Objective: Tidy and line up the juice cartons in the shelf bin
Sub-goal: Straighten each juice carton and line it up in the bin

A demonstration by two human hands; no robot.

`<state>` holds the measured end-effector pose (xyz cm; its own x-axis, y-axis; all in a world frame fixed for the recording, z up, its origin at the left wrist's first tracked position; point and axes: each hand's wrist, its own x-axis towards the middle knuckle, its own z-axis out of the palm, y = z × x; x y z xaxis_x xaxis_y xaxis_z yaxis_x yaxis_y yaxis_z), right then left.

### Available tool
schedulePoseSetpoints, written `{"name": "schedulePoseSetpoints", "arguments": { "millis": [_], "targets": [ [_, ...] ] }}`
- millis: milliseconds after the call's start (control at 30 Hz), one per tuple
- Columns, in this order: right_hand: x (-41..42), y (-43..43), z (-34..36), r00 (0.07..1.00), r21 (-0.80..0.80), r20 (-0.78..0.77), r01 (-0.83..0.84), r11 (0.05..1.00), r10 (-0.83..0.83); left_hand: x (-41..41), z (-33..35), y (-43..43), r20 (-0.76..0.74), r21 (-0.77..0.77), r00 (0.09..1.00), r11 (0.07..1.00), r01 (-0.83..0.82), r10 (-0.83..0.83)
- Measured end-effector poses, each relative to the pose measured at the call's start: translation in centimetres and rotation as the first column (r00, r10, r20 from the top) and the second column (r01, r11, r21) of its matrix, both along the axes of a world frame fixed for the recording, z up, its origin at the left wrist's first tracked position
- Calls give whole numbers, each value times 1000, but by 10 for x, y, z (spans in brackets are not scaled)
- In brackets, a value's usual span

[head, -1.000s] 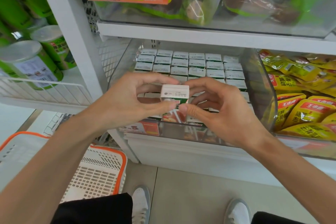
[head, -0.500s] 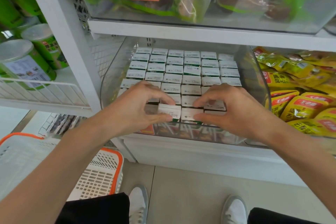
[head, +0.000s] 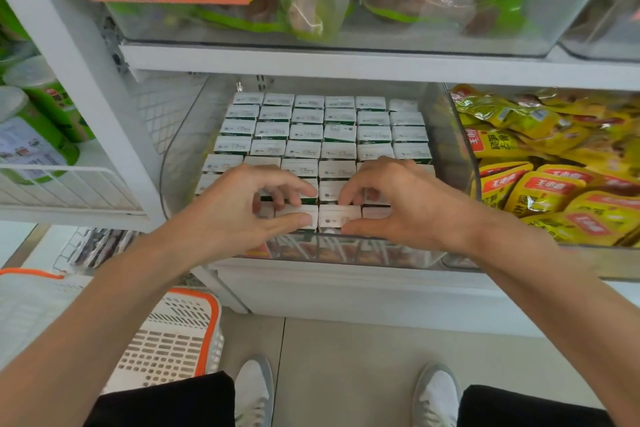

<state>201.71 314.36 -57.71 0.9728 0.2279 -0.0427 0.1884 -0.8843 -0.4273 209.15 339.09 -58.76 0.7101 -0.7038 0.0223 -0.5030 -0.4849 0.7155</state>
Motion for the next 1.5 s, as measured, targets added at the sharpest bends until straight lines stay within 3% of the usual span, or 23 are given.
{"name": "schedulePoseSetpoints", "arguments": {
  "millis": [267,400,533,667,933,1133,1300,1500],
  "targets": [
    [2,-7,0,999,201,-48,-13,979,23,-4,3,-3,36,3,999,1000,8,-8],
    [2,-7,3,999,334,54,-18,942,0,-5,5,-5,33,3,999,1000,26,-26],
    [1,-6,9,985,503,148,0,865,-86,-8,8,-7,29,-14,999,999,37,-37],
    [-6,0,8,959,652,214,0,758,-185,-9,11,-12,-46,-133,999,991,-28,22],
    [-16,-3,-3,982,737,4,125,665,-189,-12,20,-18,-199,-356,978,925,-131,61],
    [-22,4,-7,978,835,-77,170,523,-194,-16,24,-14,-207,-333,977,936,-113,44],
    [-23,9,-5,969,862,-134,216,458,-206,-18,21,-14,-352,-331,935,929,-166,41],
    [-23,14,-6,957,858,-135,243,452,-258,-17,20,-16,-377,-330,923,922,-204,69]
  ]
}}
